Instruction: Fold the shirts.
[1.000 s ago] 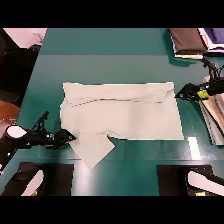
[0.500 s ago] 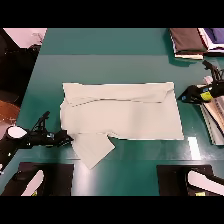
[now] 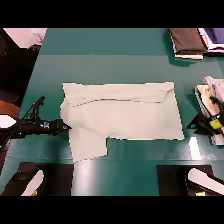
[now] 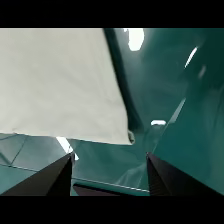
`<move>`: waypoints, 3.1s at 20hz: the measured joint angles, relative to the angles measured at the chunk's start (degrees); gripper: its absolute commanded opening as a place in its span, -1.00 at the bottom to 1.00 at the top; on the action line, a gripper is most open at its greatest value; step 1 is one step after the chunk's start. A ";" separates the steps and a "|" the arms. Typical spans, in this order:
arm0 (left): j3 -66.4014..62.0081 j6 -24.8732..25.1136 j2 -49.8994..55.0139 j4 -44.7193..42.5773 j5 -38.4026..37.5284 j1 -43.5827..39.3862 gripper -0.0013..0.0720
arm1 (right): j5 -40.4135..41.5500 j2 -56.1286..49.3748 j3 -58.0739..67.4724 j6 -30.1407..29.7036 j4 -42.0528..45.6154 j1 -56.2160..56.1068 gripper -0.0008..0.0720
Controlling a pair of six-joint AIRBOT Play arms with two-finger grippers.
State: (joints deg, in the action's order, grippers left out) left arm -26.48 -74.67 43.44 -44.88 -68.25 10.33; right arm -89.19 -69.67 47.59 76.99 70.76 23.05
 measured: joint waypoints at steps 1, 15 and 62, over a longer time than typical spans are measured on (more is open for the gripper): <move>-0.35 0.00 0.00 0.00 0.09 0.00 -0.87 | 0.83 0.07 -2.40 -0.15 0.20 0.55 0.35; -1.14 0.15 0.00 -0.09 0.15 0.00 -0.88 | 13.16 0.61 -12.94 -3.26 -8.04 1.97 -0.93; -42.58 5.44 39.89 7.69 5.86 -0.68 -0.87 | 6.60 -28.50 35.26 -4.48 -21.05 -9.29 0.98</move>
State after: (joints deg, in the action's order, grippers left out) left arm -69.06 -69.23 83.33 -37.19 -62.39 9.65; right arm -82.59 -98.17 82.85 72.51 49.71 13.76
